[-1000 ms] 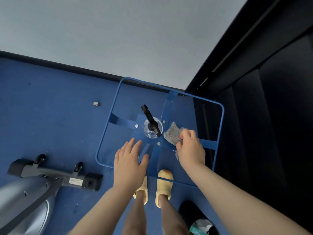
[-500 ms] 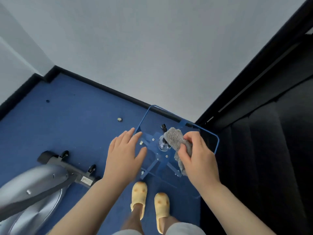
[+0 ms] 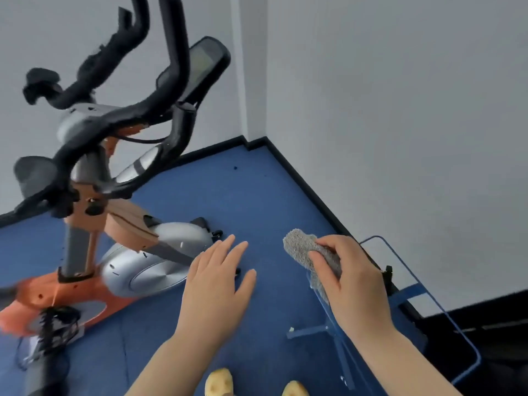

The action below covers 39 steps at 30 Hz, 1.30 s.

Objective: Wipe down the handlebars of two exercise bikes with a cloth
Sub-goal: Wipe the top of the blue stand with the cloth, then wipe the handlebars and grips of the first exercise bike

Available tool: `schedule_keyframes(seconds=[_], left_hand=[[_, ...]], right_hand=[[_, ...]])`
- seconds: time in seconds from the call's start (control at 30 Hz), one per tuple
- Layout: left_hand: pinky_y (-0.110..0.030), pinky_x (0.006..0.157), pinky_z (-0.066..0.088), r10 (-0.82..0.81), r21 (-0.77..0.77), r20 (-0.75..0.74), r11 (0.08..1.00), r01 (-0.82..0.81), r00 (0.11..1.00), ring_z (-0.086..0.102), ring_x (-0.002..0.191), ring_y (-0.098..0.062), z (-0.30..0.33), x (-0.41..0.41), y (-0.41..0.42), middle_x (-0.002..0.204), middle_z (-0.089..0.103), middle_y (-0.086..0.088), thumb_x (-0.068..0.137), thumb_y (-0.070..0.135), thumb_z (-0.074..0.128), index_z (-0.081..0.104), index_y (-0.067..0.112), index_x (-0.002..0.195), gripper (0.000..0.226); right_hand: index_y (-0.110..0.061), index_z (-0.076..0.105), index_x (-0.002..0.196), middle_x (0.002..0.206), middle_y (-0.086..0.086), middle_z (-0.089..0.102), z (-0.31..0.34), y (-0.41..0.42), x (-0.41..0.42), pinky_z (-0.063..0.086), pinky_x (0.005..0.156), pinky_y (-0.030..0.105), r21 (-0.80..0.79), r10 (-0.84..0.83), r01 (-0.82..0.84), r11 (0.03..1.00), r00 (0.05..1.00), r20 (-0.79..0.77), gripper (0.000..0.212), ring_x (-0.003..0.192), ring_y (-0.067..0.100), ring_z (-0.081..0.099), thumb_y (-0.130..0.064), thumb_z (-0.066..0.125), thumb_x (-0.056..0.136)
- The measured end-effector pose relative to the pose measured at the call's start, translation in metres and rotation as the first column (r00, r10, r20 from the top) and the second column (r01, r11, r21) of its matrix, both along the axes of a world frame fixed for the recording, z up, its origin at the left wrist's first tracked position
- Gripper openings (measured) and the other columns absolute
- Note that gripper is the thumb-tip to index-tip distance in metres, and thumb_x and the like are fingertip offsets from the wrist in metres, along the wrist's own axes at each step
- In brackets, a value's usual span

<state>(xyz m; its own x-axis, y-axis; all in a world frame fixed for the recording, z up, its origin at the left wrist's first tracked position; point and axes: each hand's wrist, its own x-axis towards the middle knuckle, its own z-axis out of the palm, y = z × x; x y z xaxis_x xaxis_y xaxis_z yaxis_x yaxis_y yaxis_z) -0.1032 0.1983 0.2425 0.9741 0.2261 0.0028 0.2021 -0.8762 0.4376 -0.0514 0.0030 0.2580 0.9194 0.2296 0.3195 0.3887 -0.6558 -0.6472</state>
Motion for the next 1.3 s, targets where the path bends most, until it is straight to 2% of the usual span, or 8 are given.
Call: schedule_keyframes(seconds=[0.17,0.33,0.5,0.7,0.87,1.03,1.23,1.3], left_hand=[[-0.021,0.112,0.006,0.162,-0.011,0.066,0.987,-0.162,0.985,0.018,0.142,-0.008,0.022,-0.058,0.055,0.154,0.023,0.018,0.093,0.045,0.043,0.033,0.036,0.144,0.052],[-0.023,0.113,0.010,0.222,-0.040,0.127,0.975,-0.219,0.967,0.019,0.141,-0.006,0.037,-0.108,0.115,0.153,0.025,0.020,0.093,0.046,0.043,0.034,0.039,0.142,0.051],[-0.025,0.112,0.016,0.188,-0.029,0.168,0.982,-0.186,0.968,0.026,0.140,-0.009,0.054,-0.151,0.195,0.150,0.033,0.018,0.091,0.043,0.048,0.040,0.037,0.140,0.050],[-0.019,0.107,0.011,0.125,-0.011,0.200,0.992,-0.126,0.972,0.027,0.137,-0.007,0.068,-0.175,0.276,0.149,0.030,0.023,0.090,0.045,0.046,0.039,0.041,0.139,0.049],[-0.020,0.109,0.012,0.091,-0.053,0.223,0.995,-0.081,0.971,0.026,0.137,-0.006,0.077,-0.167,0.311,0.151,0.029,0.022,0.086,0.054,0.035,0.036,0.042,0.141,0.055],[-0.030,0.114,0.020,0.073,-0.068,0.265,0.996,-0.057,0.961,0.028,0.137,-0.005,0.078,-0.136,0.342,0.149,0.033,0.021,0.091,0.045,0.044,0.040,0.040,0.139,0.049],[-0.022,0.111,0.013,0.034,-0.067,0.292,0.998,-0.015,0.956,0.027,0.139,-0.007,0.076,-0.093,0.371,0.147,0.034,0.020,0.091,0.043,0.046,0.045,0.035,0.138,0.048],[-0.027,0.115,0.017,0.032,-0.105,0.284,0.994,-0.002,0.958,0.029,0.139,-0.008,0.073,-0.080,0.380,0.149,0.034,0.018,0.089,0.043,0.043,0.046,0.034,0.137,0.049]], right_hand=[[-0.016,0.060,0.099,0.091,-0.009,0.063,0.020,0.070,-0.029,0.048,0.067,0.019,0.018,0.144,-0.147,0.989,0.985,0.095,0.016,0.077,0.009,0.060,-0.027,0.057,0.088],[-0.017,0.060,0.101,0.091,-0.010,0.062,0.032,0.143,-0.067,0.049,0.063,0.019,0.035,0.197,-0.204,0.978,0.968,0.156,0.014,0.077,0.007,0.059,-0.023,0.061,0.088],[-0.020,0.059,0.100,0.091,-0.013,0.061,0.039,0.214,-0.111,0.048,0.064,0.016,0.096,0.123,-0.138,0.986,0.981,0.149,0.012,0.080,0.007,0.060,-0.026,0.059,0.089],[-0.021,0.059,0.098,0.090,-0.012,0.061,0.049,0.282,-0.144,0.048,0.060,0.015,0.136,0.023,-0.043,0.990,0.989,0.144,0.017,0.080,0.004,0.059,-0.034,0.053,0.089],[-0.021,0.059,0.100,0.091,-0.014,0.061,0.062,0.312,-0.144,0.047,0.062,0.012,0.128,-0.016,-0.006,0.992,0.985,0.170,0.019,0.082,0.002,0.059,-0.034,0.053,0.089],[-0.021,0.060,0.103,0.093,-0.016,0.061,0.069,0.342,-0.119,0.047,0.065,0.013,0.134,-0.033,0.006,0.991,0.979,0.202,0.016,0.086,0.000,0.058,-0.029,0.056,0.089],[-0.020,0.059,0.103,0.093,-0.014,0.060,0.072,0.368,-0.080,0.047,0.067,0.010,0.146,-0.053,0.019,0.989,0.971,0.235,0.017,0.088,-0.002,0.057,-0.031,0.054,0.090],[-0.021,0.059,0.104,0.093,-0.015,0.059,0.068,0.375,-0.070,0.048,0.066,0.012,0.133,-0.059,0.029,0.991,0.971,0.230,0.016,0.088,-0.001,0.057,-0.030,0.055,0.091]])
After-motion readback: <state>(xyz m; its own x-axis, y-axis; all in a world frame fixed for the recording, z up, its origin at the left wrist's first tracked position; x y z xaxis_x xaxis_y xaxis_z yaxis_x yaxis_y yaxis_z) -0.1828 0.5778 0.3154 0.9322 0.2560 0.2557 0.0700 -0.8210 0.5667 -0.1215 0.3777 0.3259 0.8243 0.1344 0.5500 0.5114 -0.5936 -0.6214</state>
